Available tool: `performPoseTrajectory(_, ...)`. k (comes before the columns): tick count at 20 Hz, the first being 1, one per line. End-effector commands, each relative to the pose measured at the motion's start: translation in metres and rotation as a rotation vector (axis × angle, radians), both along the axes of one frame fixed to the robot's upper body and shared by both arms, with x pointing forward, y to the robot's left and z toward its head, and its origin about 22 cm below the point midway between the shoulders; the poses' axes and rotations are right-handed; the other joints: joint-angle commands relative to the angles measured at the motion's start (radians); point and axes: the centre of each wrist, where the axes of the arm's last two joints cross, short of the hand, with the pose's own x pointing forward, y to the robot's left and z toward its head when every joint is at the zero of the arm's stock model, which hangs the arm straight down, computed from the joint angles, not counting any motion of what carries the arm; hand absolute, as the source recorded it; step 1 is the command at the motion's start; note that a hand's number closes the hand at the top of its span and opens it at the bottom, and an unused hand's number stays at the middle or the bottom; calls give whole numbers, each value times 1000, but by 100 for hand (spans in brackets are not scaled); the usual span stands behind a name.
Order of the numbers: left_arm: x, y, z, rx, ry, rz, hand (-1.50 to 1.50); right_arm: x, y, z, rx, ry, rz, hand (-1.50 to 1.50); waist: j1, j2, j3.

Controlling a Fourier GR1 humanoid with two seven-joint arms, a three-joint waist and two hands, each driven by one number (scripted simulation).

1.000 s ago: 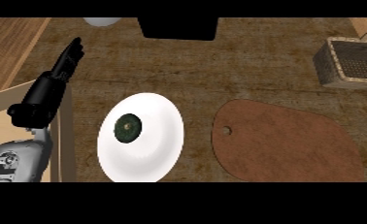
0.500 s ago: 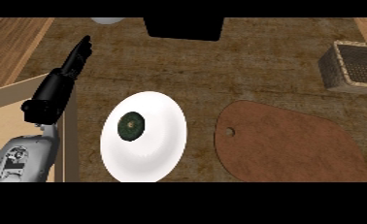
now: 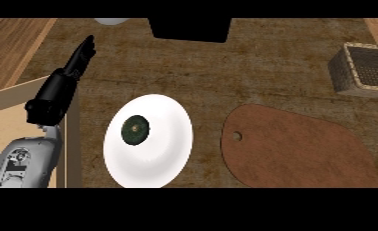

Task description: Pick the lemon from the cutting board and place it in the basket

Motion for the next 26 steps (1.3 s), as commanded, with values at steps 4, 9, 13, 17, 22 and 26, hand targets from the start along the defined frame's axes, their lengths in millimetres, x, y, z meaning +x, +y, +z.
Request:
performPoseTrajectory(4,3,3,-8,-12,-2,22,0,29,22,-8,-43,192,179,150,-25,0,0)
performPoseTrajectory(9,-2,13,1,5,4,38,0,25,25,-6,-276,236,86,150,-28,-2,3)
performPoseTrajectory(13,0,2,1,-16,-4,1,0,33,32,-13,-411,214,51,150,-24,-1,2)
performPoseTrajectory(17,-4,11,-8,-9,15,30,0,33,29,-13,-470,214,91,150,-21,-1,1)
performPoseTrajectory(22,-5,12,-4,-13,16,25,0,48,32,-33,-385,291,186,-150,-23,-5,1)
performPoseTrajectory(26,-3,11,-5,-9,5,25,0,46,23,-36,-299,253,182,-150,-24,0,2)
